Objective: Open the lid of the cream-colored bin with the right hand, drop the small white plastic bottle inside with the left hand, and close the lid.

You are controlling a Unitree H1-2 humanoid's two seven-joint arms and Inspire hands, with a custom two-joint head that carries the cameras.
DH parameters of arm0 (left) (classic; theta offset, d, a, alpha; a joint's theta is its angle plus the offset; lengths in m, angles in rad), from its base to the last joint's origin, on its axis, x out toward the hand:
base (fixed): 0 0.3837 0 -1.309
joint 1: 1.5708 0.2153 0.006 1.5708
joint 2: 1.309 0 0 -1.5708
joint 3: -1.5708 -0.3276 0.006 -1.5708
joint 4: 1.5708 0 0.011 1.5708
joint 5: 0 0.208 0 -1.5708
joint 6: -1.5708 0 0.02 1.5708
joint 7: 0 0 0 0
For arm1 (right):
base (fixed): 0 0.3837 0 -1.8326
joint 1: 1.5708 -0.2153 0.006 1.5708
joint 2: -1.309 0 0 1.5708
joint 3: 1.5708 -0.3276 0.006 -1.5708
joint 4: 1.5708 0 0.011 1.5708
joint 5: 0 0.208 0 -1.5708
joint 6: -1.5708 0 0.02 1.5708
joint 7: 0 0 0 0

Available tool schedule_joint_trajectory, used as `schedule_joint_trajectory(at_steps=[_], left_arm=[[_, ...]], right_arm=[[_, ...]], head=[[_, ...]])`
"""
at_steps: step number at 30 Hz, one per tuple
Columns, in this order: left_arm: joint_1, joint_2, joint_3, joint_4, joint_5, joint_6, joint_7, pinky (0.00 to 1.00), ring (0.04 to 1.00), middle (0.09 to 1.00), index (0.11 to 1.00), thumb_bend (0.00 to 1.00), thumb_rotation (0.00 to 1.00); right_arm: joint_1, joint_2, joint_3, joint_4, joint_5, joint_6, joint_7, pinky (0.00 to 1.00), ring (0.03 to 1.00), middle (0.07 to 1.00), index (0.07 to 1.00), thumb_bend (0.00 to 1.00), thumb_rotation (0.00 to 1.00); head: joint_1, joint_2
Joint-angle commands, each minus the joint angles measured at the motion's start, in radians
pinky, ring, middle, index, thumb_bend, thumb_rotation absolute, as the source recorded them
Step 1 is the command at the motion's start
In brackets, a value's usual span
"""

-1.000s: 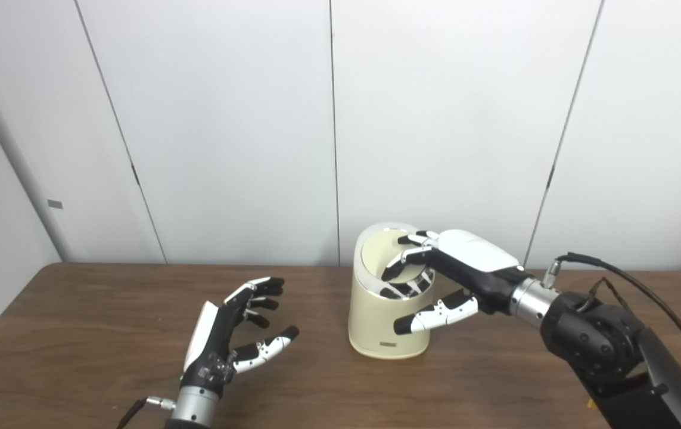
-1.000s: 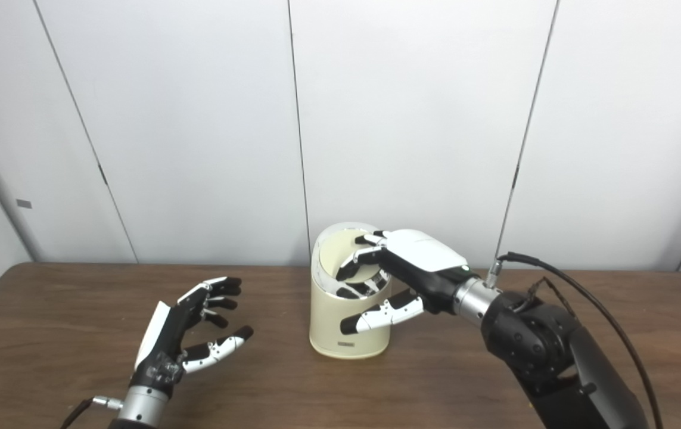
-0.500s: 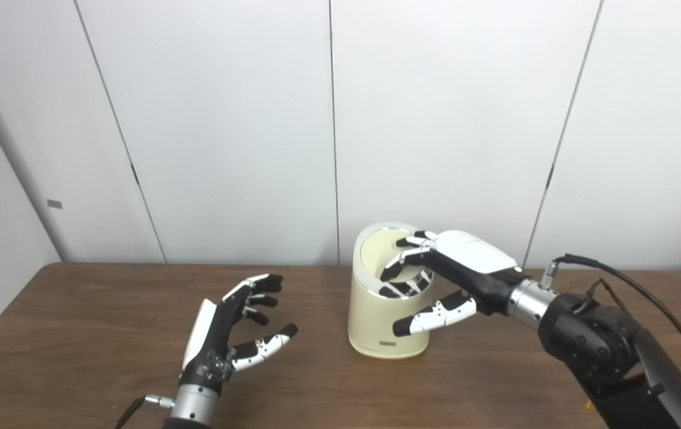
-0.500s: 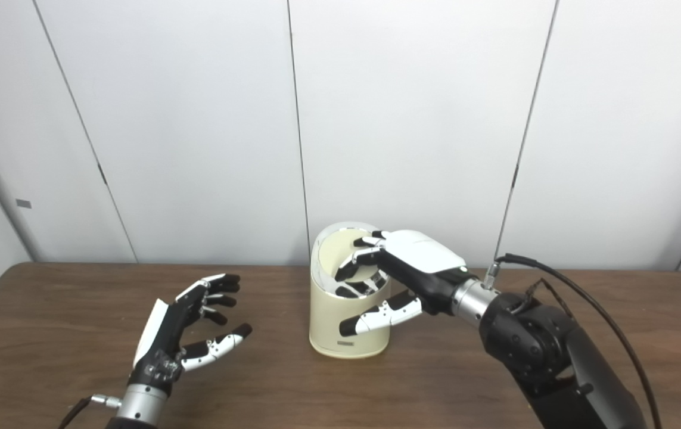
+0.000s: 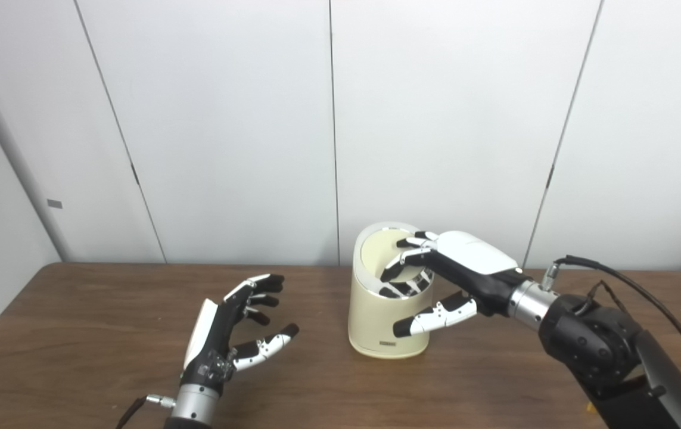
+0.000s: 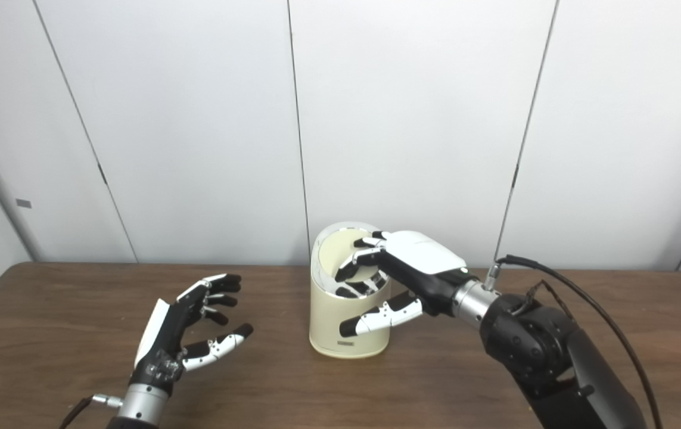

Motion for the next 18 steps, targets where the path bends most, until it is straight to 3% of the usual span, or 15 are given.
schedule_joint_trajectory(at_steps=[1,7,12,18], left_arm=[[-0.035,0.005,0.006,-0.029,0.001,-0.017,0.010,0.55,0.689,0.751,0.767,0.59,0.06],[-0.040,0.004,0.006,-0.024,0.004,-0.014,0.011,0.55,0.691,0.751,0.768,0.59,0.07],[-0.040,0.003,0.003,-0.021,0.003,-0.020,0.010,0.55,0.691,0.751,0.766,0.59,0.09],[-0.041,0.000,0.001,-0.025,0.009,-0.011,0.011,0.55,0.693,0.750,0.765,0.60,0.11]], right_arm=[[-0.024,-0.015,-0.021,-0.027,0.015,0.003,0.000,1.00,0.945,0.741,0.711,0.66,0.72],[-0.039,-0.020,-0.044,-0.028,0.049,-0.027,-0.010,1.00,0.935,0.751,0.727,0.63,0.70],[-0.036,-0.015,-0.069,-0.027,0.054,-0.030,-0.031,0.78,0.912,0.810,0.778,0.64,0.66],[-0.027,-0.006,-0.096,-0.028,0.058,-0.034,-0.063,0.76,0.883,0.865,0.852,0.62,0.62]], head=[[0.001,-0.001],[0.001,-0.006],[0.001,-0.006],[-0.002,-0.005]])
